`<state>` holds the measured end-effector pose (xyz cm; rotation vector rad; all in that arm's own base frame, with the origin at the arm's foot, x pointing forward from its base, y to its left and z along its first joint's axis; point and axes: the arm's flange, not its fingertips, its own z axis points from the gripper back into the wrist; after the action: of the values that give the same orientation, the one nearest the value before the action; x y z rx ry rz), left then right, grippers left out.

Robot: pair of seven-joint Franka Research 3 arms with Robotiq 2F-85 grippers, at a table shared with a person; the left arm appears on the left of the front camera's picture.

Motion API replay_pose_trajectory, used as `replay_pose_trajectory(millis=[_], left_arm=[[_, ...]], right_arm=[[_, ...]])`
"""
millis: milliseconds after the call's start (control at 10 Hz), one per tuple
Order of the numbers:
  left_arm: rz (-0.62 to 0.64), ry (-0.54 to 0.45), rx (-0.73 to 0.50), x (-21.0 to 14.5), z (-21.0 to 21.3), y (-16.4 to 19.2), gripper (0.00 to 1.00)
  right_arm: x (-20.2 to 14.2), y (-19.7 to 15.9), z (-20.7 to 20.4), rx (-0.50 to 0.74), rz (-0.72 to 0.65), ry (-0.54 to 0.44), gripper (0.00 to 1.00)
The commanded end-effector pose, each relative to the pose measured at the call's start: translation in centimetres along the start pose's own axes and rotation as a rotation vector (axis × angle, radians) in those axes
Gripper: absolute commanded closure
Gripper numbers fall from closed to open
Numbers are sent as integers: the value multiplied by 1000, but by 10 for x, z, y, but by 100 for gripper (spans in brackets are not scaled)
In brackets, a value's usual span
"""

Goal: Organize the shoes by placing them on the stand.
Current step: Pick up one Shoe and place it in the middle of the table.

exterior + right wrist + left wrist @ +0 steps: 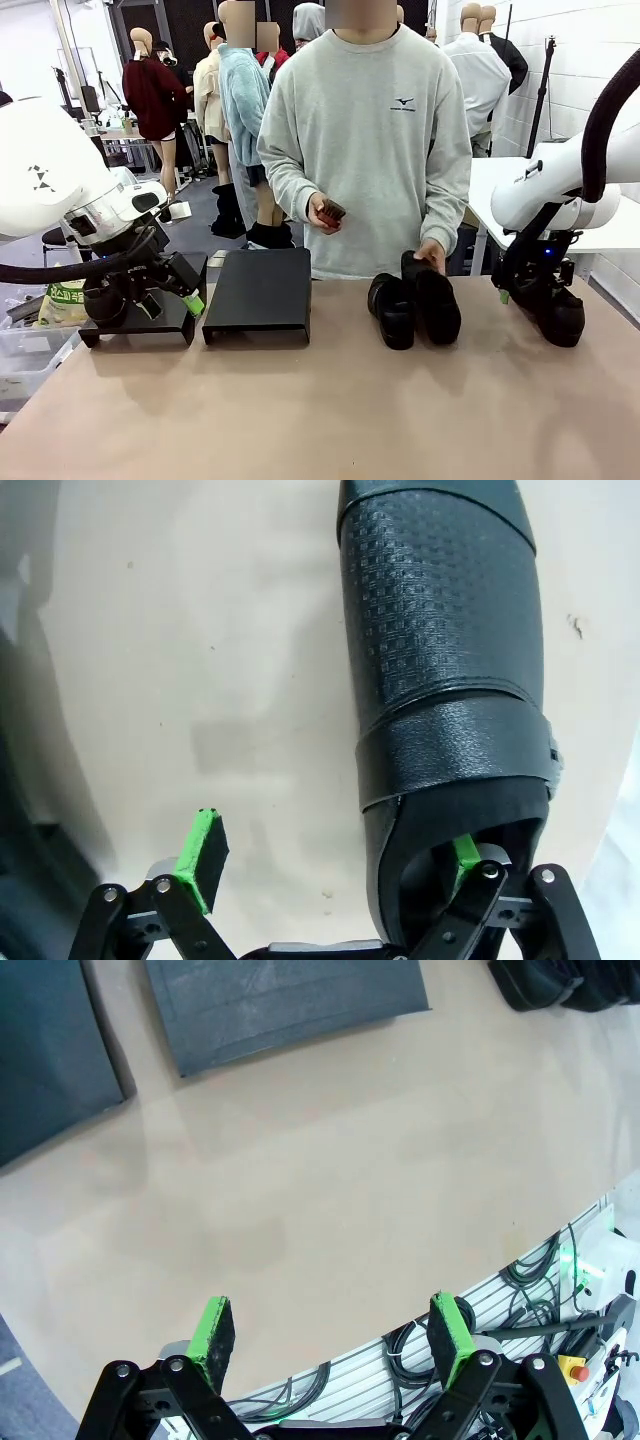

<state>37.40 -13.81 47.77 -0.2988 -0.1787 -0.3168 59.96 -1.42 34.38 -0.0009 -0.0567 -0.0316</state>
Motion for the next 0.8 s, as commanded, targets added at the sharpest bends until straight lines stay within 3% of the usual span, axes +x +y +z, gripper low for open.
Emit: replay_pose_trajectory(millis=[0, 700], left_arm=[[-10, -15, 1, -2, -2, 2, 0], [-10, -15, 1, -2, -2, 2, 0]], right_arm=[[4, -1, -1, 19, 15, -14, 0], [5, -3, -4, 5, 56, 2, 0]])
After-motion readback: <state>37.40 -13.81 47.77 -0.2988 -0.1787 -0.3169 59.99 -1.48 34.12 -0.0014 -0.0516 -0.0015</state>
